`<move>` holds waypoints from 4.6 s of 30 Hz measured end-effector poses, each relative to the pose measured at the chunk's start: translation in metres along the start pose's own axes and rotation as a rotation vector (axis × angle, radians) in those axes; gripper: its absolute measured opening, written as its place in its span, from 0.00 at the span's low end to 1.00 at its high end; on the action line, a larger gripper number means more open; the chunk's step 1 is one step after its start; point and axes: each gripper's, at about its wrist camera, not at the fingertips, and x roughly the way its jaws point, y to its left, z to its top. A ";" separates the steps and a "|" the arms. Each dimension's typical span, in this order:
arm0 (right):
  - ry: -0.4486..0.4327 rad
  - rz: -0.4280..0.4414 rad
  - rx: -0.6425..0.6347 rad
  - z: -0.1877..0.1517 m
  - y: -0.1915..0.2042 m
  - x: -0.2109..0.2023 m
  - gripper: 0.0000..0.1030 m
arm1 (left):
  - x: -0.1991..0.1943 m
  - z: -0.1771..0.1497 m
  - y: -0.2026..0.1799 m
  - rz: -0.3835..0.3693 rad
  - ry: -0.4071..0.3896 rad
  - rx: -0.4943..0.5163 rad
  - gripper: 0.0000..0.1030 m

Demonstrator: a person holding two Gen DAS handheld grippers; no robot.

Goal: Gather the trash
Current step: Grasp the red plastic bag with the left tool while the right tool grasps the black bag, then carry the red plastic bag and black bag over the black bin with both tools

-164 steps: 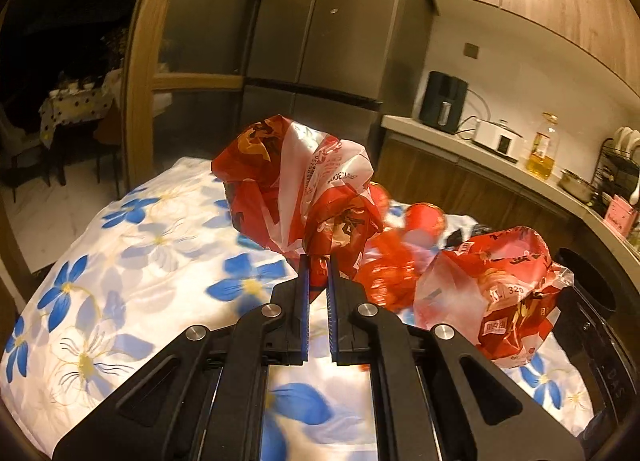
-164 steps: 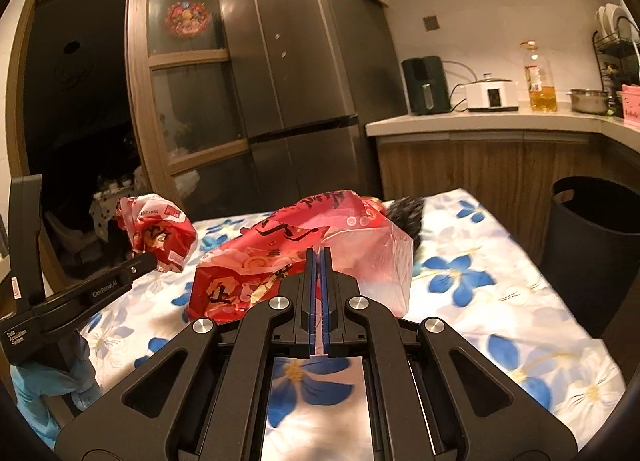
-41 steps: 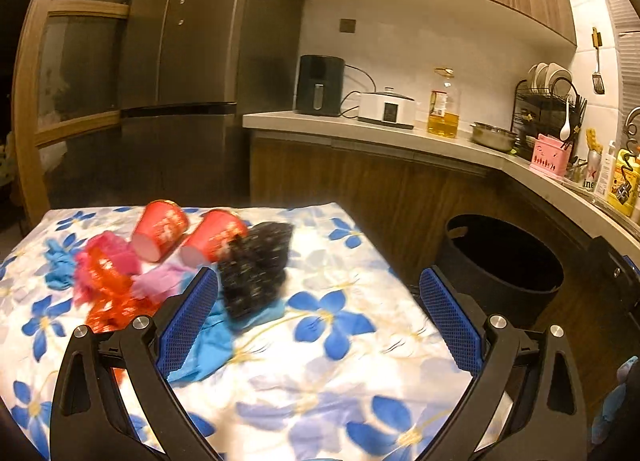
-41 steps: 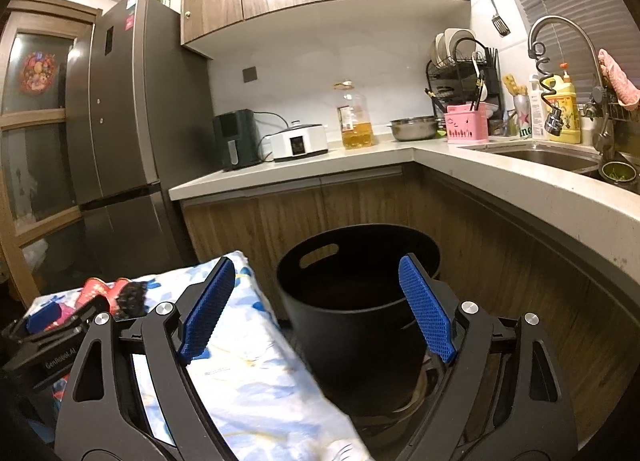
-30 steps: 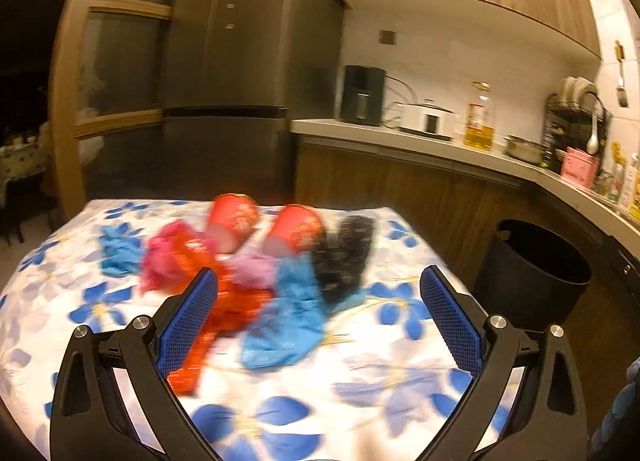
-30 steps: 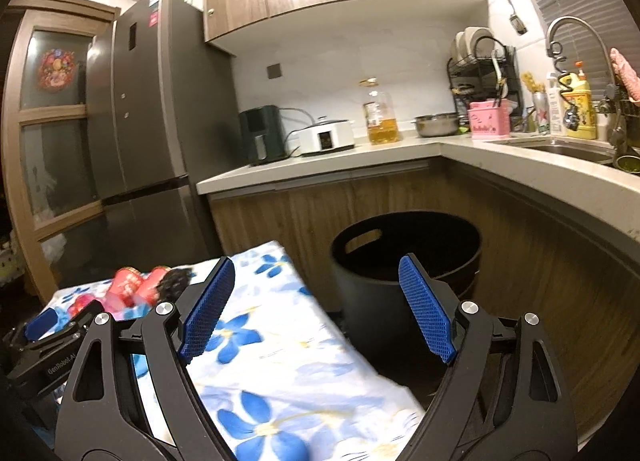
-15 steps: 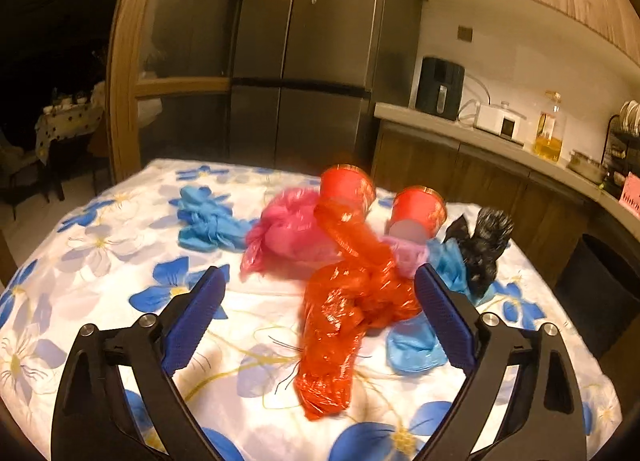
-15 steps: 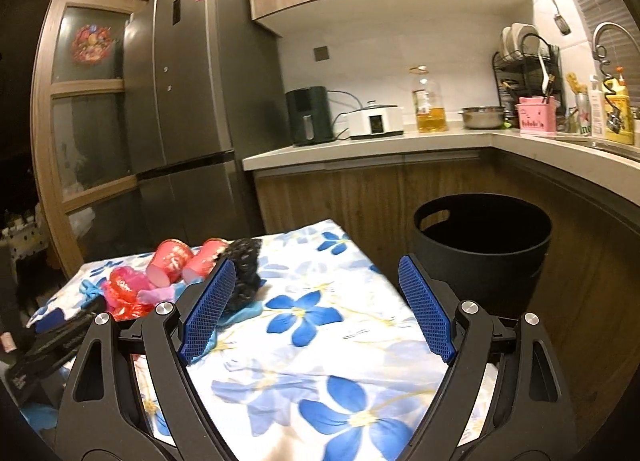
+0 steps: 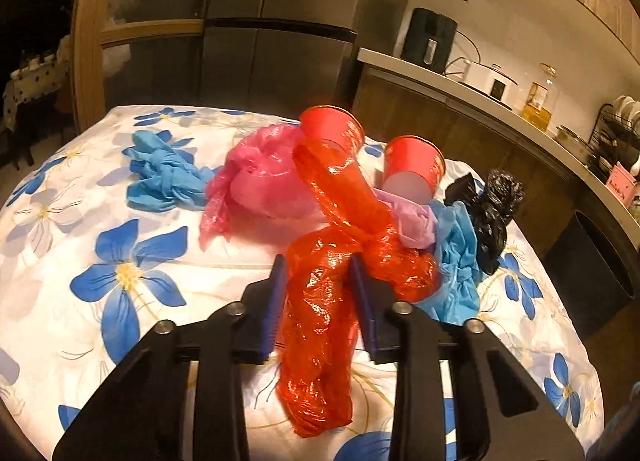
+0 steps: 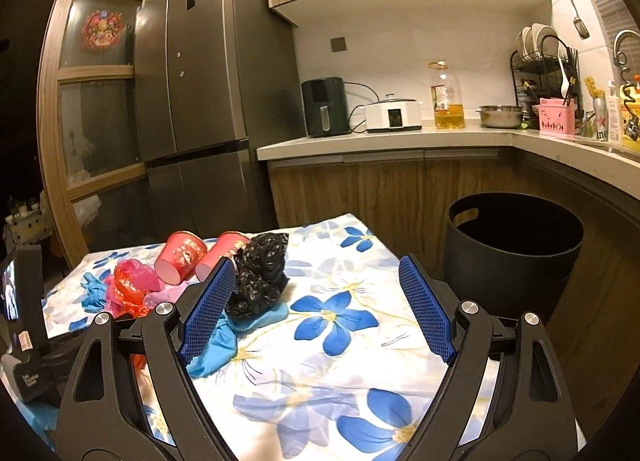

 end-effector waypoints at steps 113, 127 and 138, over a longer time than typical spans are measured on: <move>-0.129 -0.110 0.197 0.062 -0.200 -0.030 0.03 | -0.048 0.017 -0.281 -0.357 -0.181 0.292 0.04; -0.141 -0.216 0.209 0.075 -0.248 -0.008 0.03 | -0.024 0.027 -0.352 -0.433 -0.182 0.336 0.04; -0.124 -0.235 0.215 0.077 -0.264 0.008 0.04 | -0.003 0.022 -0.376 -0.455 -0.144 0.366 0.04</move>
